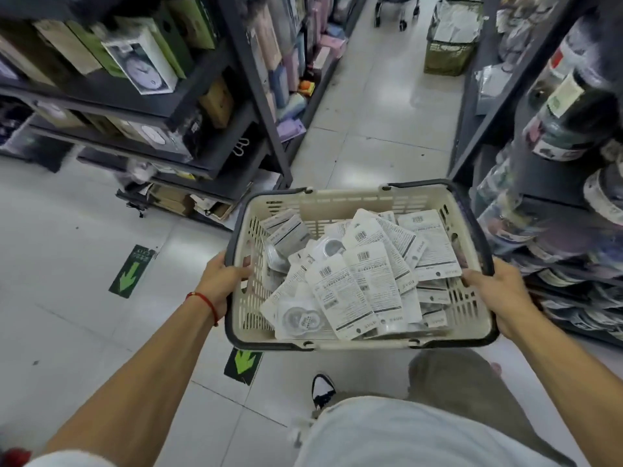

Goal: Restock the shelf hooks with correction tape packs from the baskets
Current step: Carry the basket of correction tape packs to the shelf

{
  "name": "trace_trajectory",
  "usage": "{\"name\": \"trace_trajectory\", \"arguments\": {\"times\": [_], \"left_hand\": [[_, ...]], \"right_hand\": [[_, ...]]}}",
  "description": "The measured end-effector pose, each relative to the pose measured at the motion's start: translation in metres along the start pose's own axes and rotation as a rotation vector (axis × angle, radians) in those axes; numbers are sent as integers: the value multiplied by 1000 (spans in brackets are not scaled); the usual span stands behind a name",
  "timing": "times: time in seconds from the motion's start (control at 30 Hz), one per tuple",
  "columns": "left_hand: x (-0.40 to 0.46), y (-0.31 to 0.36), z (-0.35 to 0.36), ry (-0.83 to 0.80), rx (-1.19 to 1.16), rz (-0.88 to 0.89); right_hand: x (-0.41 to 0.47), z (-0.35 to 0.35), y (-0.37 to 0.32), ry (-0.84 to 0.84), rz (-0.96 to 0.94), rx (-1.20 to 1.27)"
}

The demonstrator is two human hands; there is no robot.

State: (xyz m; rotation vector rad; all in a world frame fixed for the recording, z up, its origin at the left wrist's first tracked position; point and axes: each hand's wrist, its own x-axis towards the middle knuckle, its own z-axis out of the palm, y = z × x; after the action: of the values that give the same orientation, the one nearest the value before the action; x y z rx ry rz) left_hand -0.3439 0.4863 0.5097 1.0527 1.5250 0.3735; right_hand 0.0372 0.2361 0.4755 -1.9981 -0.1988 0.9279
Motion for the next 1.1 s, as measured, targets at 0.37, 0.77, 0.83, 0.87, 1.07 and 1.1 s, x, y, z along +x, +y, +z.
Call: {"name": "trace_trajectory", "arguments": {"times": [0.37, 0.77, 0.83, 0.87, 1.07, 1.1], "left_hand": [[184, 180, 65, 31, -63, 29], [421, 441, 174, -96, -47, 148], [467, 483, 193, -140, -44, 145], [487, 505, 203, -161, -38, 145], [602, 634, 268, -229, 6, 158], [621, 653, 281, -221, 18, 162]], "right_hand": [[207, 56, -156, 64, 37, 0], [448, 79, -348, 223, 20, 51], [487, 82, -379, 270, 24, 70], [504, 83, -393, 296, 34, 90], [615, 98, -479, 367, 64, 183], [637, 99, -491, 376, 65, 186]]}}
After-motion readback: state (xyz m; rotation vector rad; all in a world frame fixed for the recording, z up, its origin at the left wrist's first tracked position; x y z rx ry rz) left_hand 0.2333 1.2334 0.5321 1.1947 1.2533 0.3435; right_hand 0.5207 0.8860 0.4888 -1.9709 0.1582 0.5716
